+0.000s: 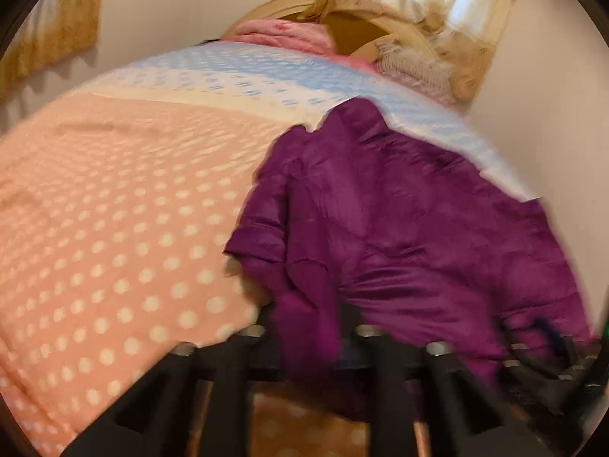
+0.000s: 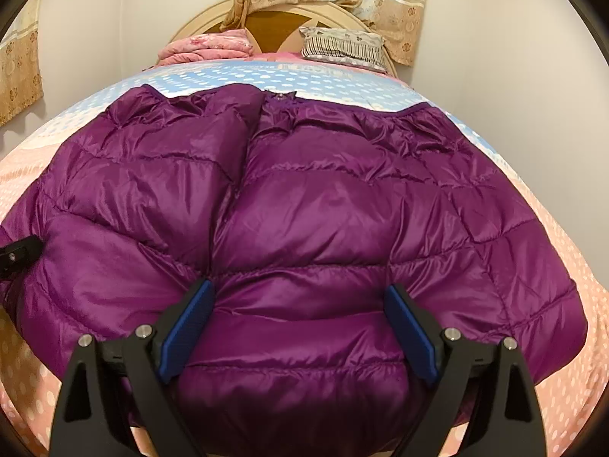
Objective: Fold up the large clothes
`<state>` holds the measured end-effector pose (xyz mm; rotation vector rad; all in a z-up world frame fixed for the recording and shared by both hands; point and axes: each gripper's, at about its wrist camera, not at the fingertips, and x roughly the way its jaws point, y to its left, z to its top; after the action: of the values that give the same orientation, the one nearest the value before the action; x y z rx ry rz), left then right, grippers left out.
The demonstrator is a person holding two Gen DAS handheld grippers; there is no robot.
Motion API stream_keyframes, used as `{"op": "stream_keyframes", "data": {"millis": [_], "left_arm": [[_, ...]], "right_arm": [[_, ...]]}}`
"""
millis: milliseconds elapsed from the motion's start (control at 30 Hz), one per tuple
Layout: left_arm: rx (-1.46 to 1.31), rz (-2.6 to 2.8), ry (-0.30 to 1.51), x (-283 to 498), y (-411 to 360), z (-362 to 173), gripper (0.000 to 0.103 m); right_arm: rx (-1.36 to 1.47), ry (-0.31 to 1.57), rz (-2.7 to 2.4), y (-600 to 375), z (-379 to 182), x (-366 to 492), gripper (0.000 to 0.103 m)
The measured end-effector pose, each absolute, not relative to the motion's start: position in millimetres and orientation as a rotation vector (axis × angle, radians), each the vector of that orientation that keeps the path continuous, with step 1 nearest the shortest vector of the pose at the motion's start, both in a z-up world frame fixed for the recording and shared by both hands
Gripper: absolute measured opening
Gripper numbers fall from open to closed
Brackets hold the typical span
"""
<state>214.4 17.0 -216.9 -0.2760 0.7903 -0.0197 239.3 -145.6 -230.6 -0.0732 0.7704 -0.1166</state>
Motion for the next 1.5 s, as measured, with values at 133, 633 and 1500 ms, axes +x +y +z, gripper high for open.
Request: {"op": "stream_keyframes", "data": {"millis": [133,633,1500], "left_arm": [[-0.265,-0.010,0.735,198.2,18.8,-198.9,0.010],[-0.167,0.056,0.565,171.8,54.2,-131.4,0.008],[0.564,-0.597,0.560,165.5,-312.1,-193.6,0.008]], "right_arm": [[-0.076,0.785,-0.128,-140.5,-226.7,240.8,0.093],[-0.022,0.784,0.097,-102.9,-198.9,227.4,0.093],[0.233,0.793,-0.566,-459.7,-192.7,112.2,0.098]]}}
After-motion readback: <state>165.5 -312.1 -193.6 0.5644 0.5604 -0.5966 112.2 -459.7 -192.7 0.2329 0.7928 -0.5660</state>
